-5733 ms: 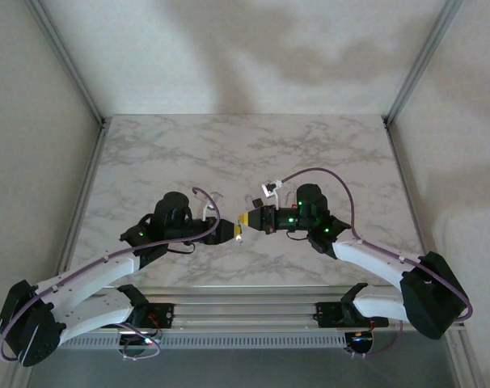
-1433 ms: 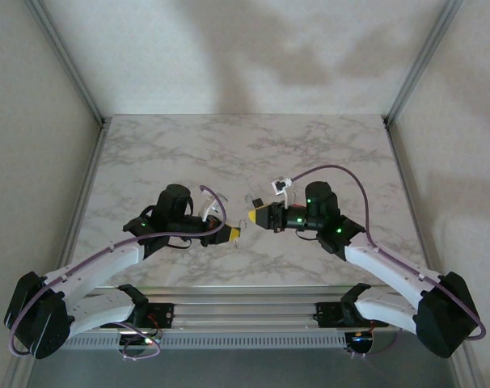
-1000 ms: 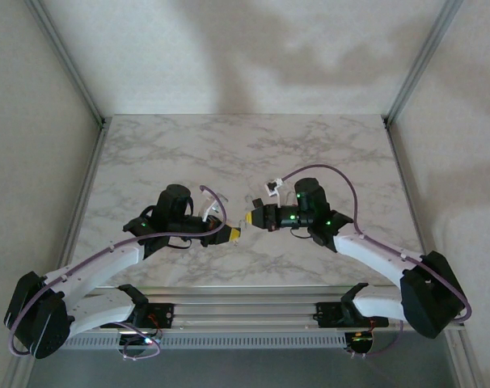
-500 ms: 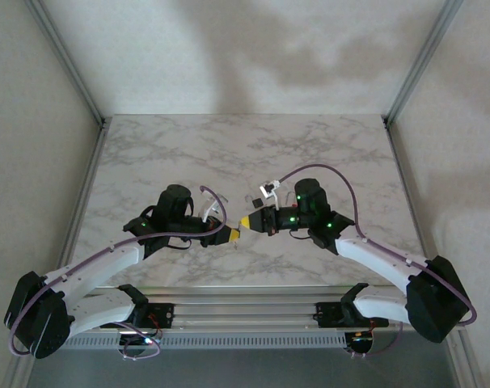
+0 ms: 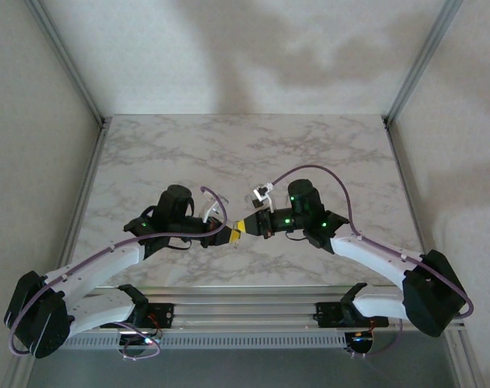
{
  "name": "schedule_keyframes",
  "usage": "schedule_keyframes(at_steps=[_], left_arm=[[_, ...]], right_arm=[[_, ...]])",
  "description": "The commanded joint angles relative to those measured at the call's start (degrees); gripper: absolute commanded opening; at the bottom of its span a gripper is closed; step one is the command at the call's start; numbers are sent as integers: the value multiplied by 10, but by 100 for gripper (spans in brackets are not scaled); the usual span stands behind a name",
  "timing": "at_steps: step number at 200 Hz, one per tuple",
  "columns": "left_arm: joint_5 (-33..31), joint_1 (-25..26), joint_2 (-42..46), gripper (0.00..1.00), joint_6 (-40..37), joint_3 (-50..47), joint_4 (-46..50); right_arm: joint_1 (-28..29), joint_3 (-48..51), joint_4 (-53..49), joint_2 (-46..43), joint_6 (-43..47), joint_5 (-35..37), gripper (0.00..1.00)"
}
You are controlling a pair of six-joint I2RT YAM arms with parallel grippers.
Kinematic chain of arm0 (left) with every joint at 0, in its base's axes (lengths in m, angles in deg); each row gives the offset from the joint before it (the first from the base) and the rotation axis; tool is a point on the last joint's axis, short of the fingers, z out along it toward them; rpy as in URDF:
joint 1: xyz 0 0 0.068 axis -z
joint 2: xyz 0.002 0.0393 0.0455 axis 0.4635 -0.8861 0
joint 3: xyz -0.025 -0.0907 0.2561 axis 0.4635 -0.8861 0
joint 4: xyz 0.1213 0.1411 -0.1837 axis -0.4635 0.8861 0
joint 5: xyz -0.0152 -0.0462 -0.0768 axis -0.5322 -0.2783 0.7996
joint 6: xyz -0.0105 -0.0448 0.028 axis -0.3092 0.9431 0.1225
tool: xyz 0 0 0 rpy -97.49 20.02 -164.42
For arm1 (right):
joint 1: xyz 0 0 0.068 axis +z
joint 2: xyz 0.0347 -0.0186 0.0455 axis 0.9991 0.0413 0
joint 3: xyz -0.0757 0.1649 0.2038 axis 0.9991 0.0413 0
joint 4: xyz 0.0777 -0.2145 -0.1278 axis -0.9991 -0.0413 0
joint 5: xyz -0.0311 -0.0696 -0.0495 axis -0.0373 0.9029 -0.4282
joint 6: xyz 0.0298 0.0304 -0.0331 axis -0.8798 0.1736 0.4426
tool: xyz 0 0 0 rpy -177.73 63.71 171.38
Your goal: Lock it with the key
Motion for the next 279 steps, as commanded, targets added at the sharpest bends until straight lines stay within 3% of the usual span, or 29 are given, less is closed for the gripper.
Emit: schedule_keyframes(at_steps=[1,11,35,115,170,221,279], left_arm=[[8,7,2,0,-8,2,-6],[11,7,4,0,-8,1,-7],[20,10,1,0,-7,1,-9],[59,11,28,0,7,-7,-37],[78,11,34,0,16,-9,-51],[80,10,43,0,19,-10,-57],[87,9,46,0,19,-10,-60]], right_arm=[[3,-20,-46,-43,40,41,14],[-2,-10,-44,-63,41,56,26],[-10,5,-23,-81,33,56,36],[-15,1,28,-22,5,-5,40],[-12,20,98,-19,-22,-50,33],[-8,19,101,-20,-17,-65,30],[-3,19,103,-20,-14,-64,14]])
